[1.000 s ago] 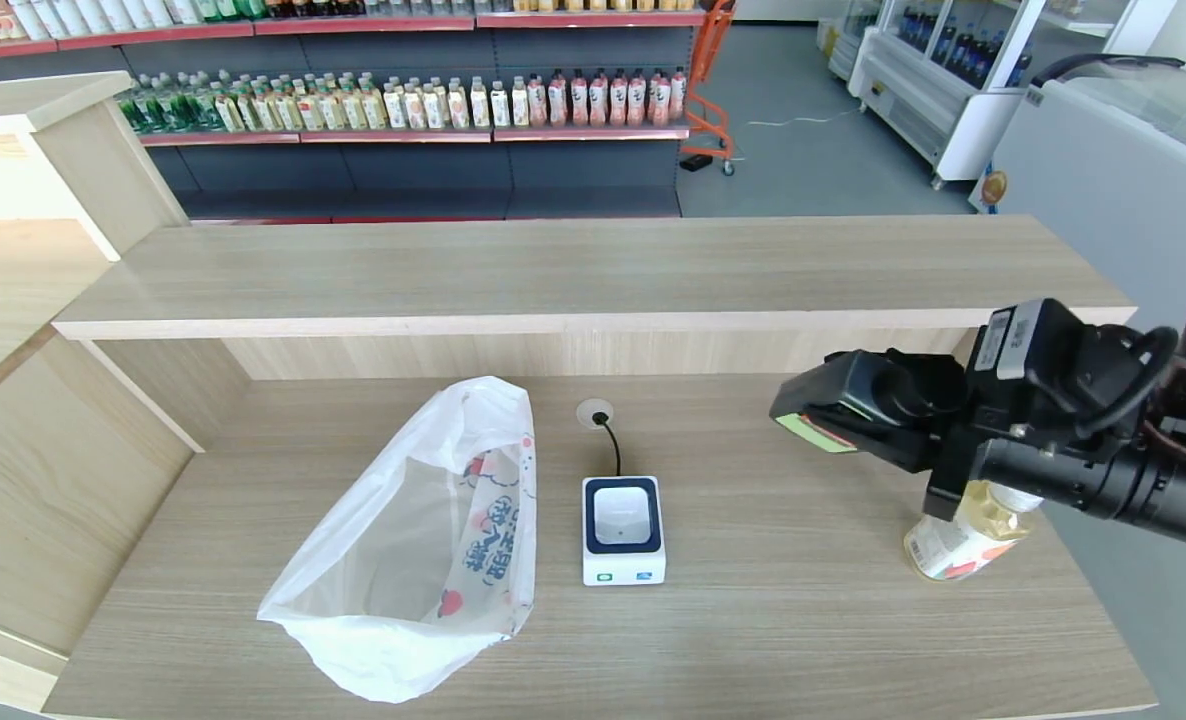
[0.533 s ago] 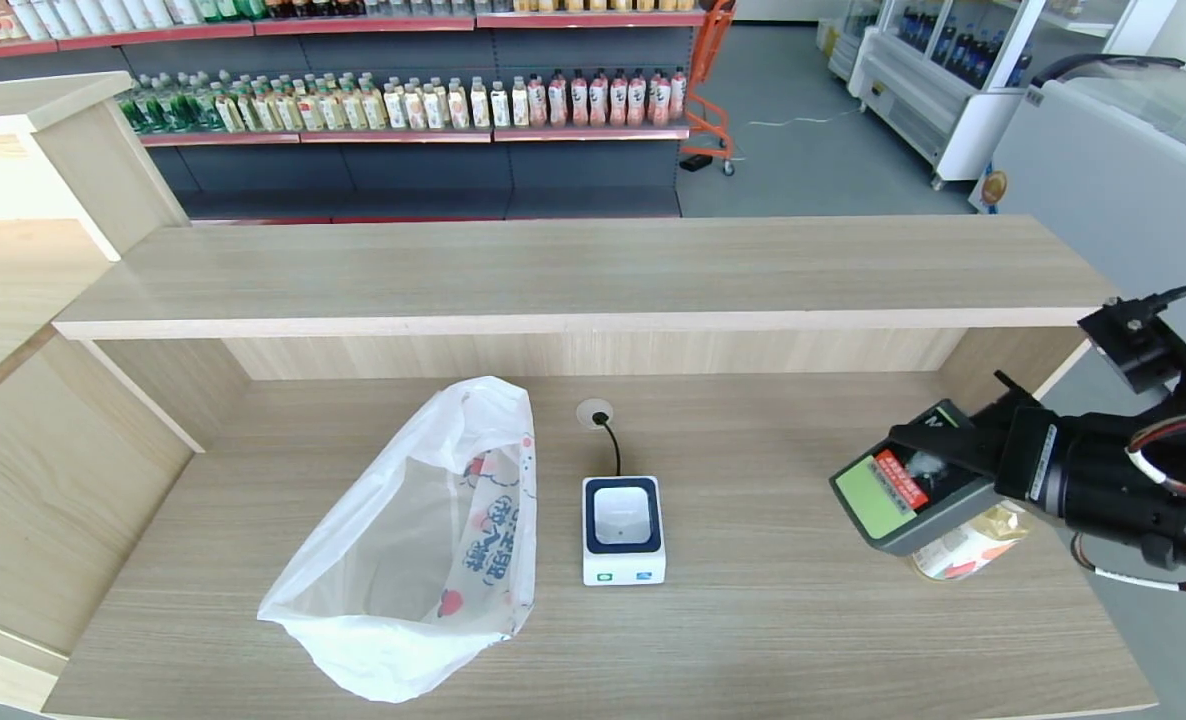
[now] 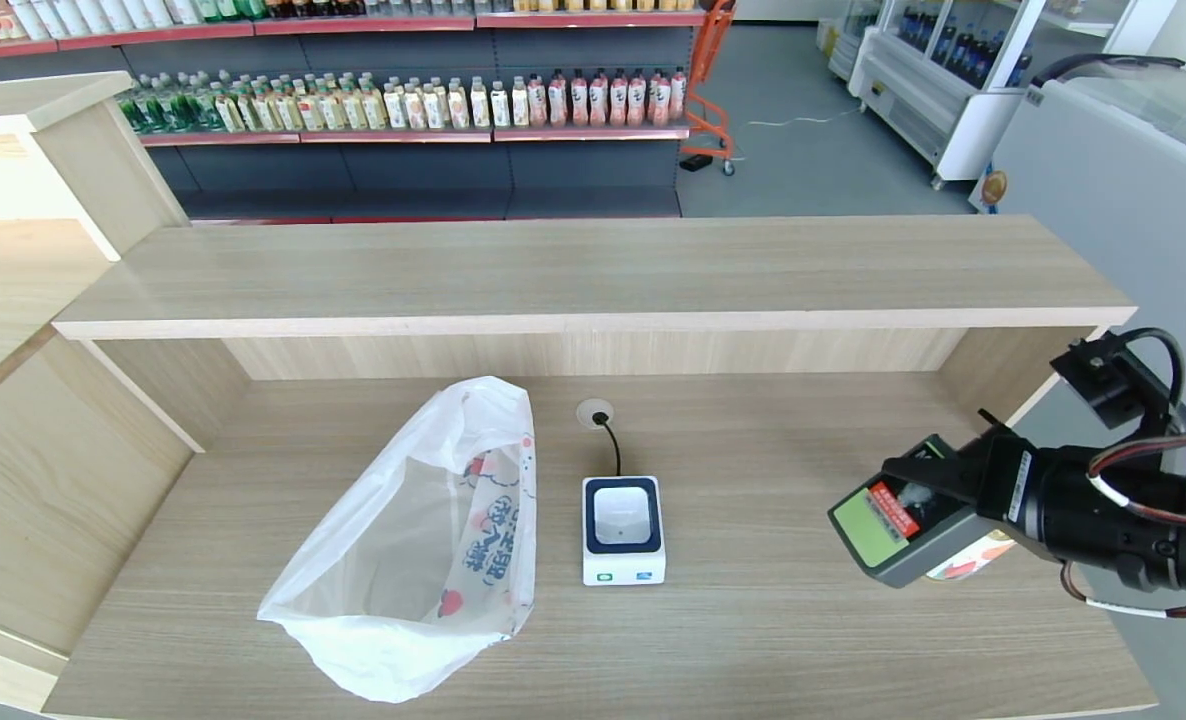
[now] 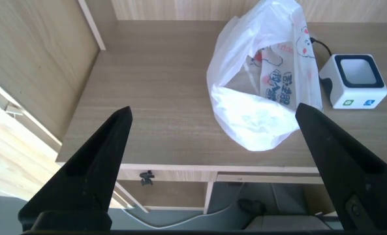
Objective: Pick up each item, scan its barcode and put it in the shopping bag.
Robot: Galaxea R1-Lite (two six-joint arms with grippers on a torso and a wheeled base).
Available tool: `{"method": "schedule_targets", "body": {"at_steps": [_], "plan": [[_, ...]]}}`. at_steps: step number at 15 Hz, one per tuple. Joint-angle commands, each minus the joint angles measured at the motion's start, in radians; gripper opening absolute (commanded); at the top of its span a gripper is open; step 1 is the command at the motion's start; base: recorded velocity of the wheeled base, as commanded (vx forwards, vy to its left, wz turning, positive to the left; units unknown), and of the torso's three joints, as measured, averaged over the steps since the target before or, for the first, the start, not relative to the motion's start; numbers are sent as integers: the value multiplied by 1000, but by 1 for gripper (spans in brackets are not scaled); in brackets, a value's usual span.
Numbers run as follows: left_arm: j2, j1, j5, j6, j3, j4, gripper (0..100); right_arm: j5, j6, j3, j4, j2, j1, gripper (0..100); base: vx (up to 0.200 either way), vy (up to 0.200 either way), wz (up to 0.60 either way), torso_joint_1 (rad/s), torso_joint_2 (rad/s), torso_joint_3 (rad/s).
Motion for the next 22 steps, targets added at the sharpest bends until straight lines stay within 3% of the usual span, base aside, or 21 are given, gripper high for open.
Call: {"method": "schedule_targets", "body": {"at_steps": [1, 4, 10, 12, 13, 15, 18, 22], "plan": [[0, 0, 0, 1, 0, 0, 100, -2, 1, 3, 0, 2, -1, 0, 0, 0, 0, 0, 0, 0], [0, 0, 2, 2, 0, 0, 100, -5, -1, 12, 1, -19, -2, 0, 0, 0, 0, 0, 0, 0], [0, 0, 2, 1, 0, 0, 100, -6, -6, 15, 4, -26, -2, 0, 0, 200, 0, 4, 6, 1], [0, 0, 2, 1, 0, 0, 100, -9, -49, 15, 4, -10, -7, 0, 0, 200, 0, -5, -2, 7], [0, 0, 2, -1, 0, 0, 100, -45, -144, 14, -2, 48, -21, 0, 0, 0, 0, 0, 0, 0], [0, 0, 2, -1, 0, 0, 100, -65, -233, 0, -72, 155, -22, 0, 0, 0, 0, 0, 0, 0], [0, 0, 2, -1, 0, 0, 100, -60, -245, -34, -240, 349, 18, 0, 0, 0, 0, 0, 0, 0], [0, 0, 0, -1, 0, 0, 100, -8, -243, -83, -304, 481, 48, 0, 0, 0, 0, 0, 0, 0]]}}
